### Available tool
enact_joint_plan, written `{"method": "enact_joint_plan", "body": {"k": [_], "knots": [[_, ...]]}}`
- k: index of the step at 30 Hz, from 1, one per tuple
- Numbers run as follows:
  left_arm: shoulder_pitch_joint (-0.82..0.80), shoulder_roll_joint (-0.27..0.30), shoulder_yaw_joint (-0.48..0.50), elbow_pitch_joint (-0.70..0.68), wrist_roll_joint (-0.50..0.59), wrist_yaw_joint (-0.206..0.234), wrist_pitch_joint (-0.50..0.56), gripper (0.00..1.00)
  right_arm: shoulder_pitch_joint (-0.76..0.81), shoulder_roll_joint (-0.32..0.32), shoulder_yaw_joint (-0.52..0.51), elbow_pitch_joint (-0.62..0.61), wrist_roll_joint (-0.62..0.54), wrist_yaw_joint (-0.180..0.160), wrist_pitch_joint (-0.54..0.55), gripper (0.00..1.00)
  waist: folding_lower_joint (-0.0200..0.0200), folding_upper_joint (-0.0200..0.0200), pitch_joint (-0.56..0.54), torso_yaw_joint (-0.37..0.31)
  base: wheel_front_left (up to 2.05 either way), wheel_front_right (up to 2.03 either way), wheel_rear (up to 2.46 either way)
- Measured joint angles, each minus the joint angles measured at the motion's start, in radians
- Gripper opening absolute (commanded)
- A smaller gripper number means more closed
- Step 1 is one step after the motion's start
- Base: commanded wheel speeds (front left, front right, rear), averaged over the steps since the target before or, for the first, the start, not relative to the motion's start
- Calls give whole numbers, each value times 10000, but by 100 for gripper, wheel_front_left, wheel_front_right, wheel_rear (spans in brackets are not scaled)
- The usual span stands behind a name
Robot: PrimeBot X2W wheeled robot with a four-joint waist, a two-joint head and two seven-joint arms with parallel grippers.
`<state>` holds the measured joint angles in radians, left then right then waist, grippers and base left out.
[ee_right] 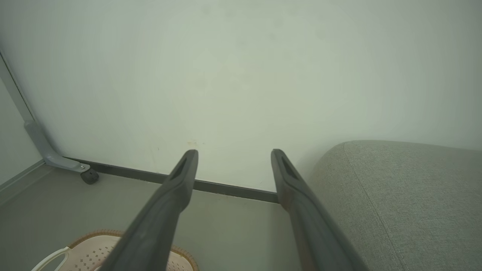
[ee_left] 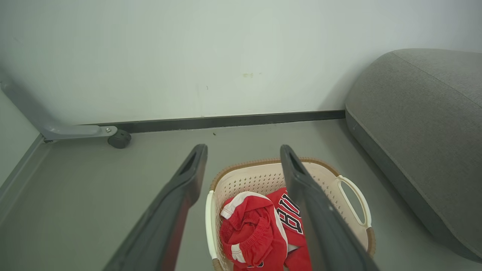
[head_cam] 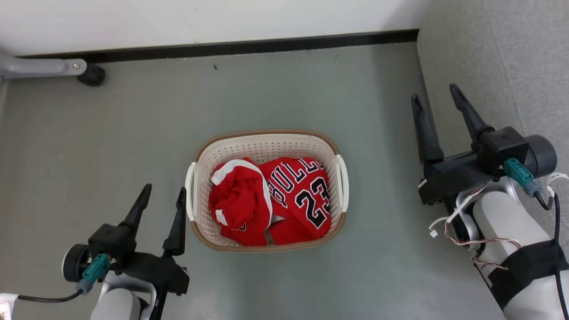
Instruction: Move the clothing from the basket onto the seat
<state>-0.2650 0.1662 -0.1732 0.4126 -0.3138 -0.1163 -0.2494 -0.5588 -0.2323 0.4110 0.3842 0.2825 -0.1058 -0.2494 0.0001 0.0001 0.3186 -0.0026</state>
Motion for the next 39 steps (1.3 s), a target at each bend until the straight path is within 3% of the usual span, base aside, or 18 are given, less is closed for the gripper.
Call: {"method": "enact_joint_plan", "body": {"k": [13,26,39], "knots": [[-1047,-27,-454,-2,-140,-86,-2,100,-748,481,-56,-569,-683,-98,0,100,-1,-1,1712,-73,0,0,0],[-2498,497,-2036,50,-951,-86,-2,100,-1538,878,-324,-986,-1195,-174,-4,100,0,-1,3502,-335,0,0,0],[-4076,846,-3150,1235,-1266,-86,0,100,-1930,1360,-111,-1396,-1768,-176,-75,100,0,0,4813,-929,0,0,0]]}}
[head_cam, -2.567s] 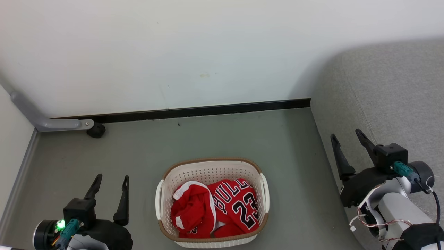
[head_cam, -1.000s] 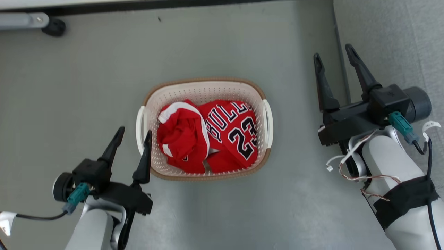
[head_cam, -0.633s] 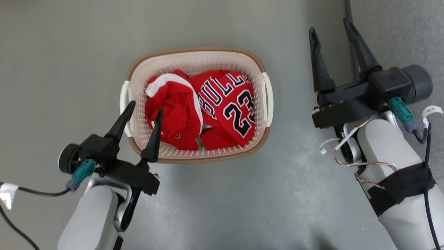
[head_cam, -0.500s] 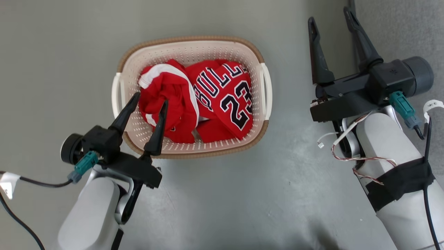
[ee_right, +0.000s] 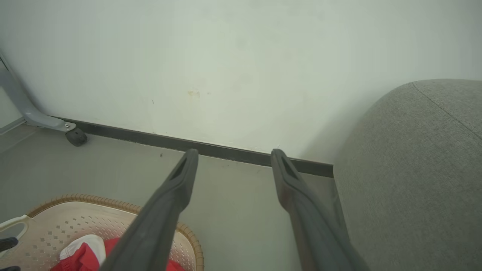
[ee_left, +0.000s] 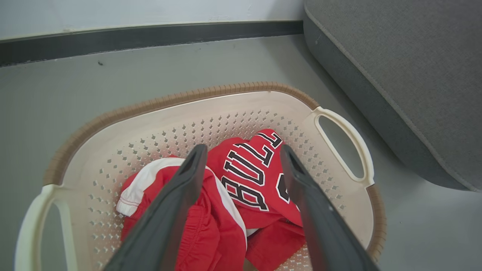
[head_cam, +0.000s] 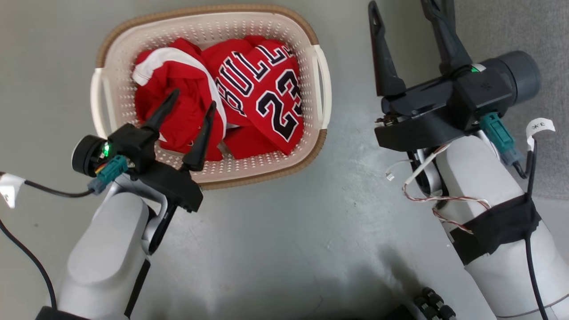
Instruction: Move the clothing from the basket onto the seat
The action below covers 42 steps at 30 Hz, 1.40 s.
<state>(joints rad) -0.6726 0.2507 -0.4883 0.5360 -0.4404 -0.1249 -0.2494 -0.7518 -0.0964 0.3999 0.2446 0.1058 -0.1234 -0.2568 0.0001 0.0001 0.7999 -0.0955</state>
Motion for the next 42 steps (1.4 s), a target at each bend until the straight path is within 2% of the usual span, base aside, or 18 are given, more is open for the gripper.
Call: {"method": "enact_joint_plan", "body": {"k": [12,27,42], "knots": [[-1111,604,-635,941,-646,0,366,100,-591,272,675,-546,-418,-8,0,100,-1,0,1057,-678,0,0,0],[-2253,744,-1223,1400,-1302,-69,470,100,-686,291,853,-1229,-247,-10,0,100,-1,-1,2075,-1262,0,0,0],[-3236,761,-1319,2510,-1755,-69,999,100,-364,307,1089,-1732,288,-10,-2,100,-3,-1,2500,-1510,0,0,0]]}}
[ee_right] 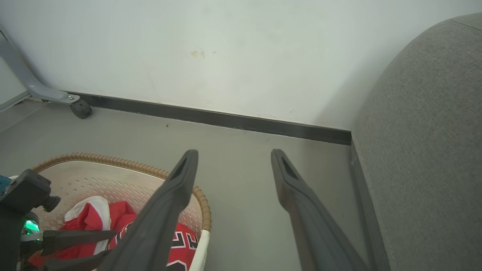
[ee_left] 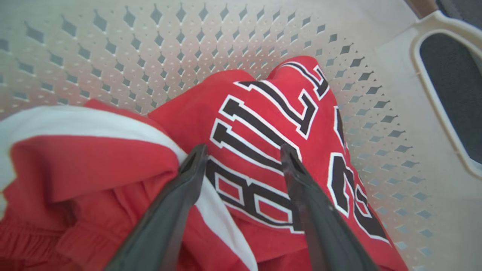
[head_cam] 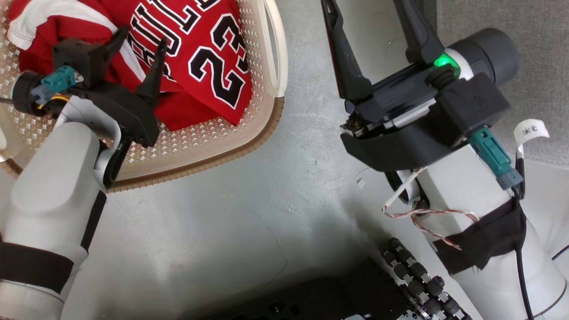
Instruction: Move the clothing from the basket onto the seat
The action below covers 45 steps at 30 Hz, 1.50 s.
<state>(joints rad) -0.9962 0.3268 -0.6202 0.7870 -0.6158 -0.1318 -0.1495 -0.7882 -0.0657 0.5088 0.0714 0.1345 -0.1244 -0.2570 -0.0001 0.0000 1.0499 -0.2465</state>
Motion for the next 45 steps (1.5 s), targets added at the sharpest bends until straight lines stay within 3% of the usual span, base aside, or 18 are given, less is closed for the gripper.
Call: {"method": "enact_joint_plan", "body": {"k": [18,19,20,31,45], "knots": [[-481,-167,-698,481,-610,0,780,98,143,2,96,-257,61,0,2,100,0,0,123,-55,0,0,0],[-493,-194,-721,493,-619,0,784,34,174,2,92,-257,67,0,2,100,0,0,129,-52,0,0,0],[-508,-213,-742,506,-660,2,784,0,192,2,88,-257,77,0,2,100,0,0,133,-49,0,0,0],[-633,-121,-1108,585,-803,0,414,0,197,6,-238,63,205,0,2,100,1,0,-26,-13,0,0,0],[133,-196,-1712,360,-1390,0,-755,0,202,12,-642,1547,140,0,2,100,0,0,-1320,392,0,0,0]]}}
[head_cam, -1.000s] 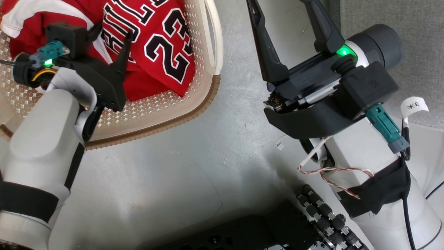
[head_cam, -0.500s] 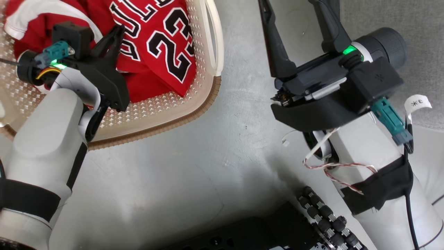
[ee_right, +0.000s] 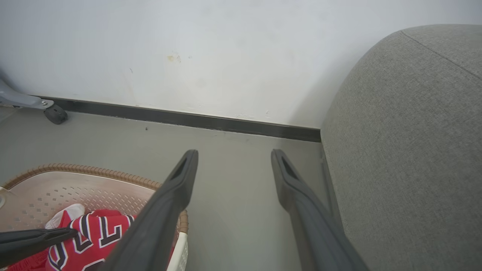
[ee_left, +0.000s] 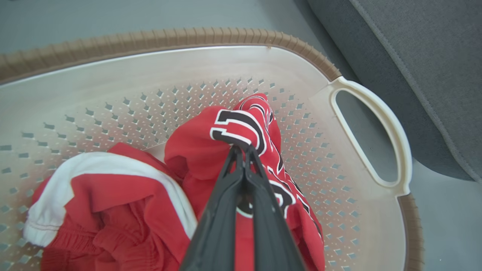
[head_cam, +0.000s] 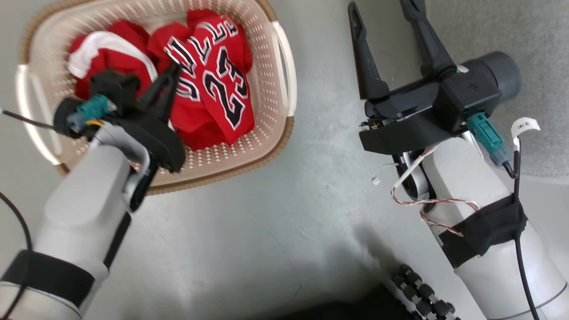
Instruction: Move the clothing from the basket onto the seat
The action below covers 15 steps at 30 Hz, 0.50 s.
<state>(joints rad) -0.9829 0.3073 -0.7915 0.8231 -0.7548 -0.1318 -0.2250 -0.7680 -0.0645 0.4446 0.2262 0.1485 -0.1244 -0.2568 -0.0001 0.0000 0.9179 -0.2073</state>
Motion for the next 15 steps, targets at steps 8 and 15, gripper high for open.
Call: {"method": "enact_joint_plan", "body": {"k": [8,15], "knots": [[862,-174,-351,-454,-447,0,-230,0,506,0,-207,966,-13,0,0,100,0,0,-1168,401,0,0,0],[1189,-374,-385,-905,-717,0,-244,0,922,-75,-506,1519,-4,0,2,100,0,0,-2129,770,0,0,0]]}}
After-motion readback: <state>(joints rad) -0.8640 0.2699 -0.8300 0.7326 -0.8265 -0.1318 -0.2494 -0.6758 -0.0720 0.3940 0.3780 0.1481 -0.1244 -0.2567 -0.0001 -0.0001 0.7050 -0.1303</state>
